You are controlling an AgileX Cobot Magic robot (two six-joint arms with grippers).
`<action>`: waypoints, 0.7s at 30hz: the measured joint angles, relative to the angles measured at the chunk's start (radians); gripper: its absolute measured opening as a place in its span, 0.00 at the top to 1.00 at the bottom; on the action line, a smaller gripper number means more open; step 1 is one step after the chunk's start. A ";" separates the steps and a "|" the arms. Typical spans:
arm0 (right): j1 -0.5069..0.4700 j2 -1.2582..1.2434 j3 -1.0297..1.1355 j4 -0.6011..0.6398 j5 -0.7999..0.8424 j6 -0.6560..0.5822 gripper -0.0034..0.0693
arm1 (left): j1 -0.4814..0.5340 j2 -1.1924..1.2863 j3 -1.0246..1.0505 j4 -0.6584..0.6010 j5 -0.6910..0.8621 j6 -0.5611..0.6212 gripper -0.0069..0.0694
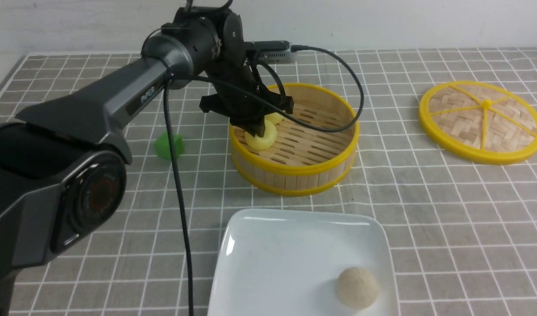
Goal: Put the steamed buns into the plate on the grey tablecloth.
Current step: 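Reach into the bamboo steamer and grasp a bun with the left gripper, then carry the bun from the bamboo steamer to the plate with the left gripper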
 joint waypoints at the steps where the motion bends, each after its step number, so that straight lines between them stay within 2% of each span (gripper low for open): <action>1: 0.000 0.000 0.000 0.000 0.000 0.000 0.92 | 0.000 -0.012 0.000 0.000 0.020 0.000 0.89; 7: 0.000 0.000 0.000 0.000 0.005 0.000 0.90 | 0.000 -0.170 0.006 -0.017 0.153 0.032 0.89; 13: 0.000 0.000 0.000 -0.001 0.010 0.000 0.90 | 0.000 -0.390 0.027 -0.034 0.197 0.065 0.89; 17: 0.000 0.000 0.000 -0.001 0.016 0.000 0.89 | 0.000 -0.529 0.154 -0.092 0.199 0.076 0.88; 21: 0.000 0.000 0.000 -0.001 0.019 0.000 0.88 | -0.022 -0.656 0.410 -0.148 0.201 0.103 0.88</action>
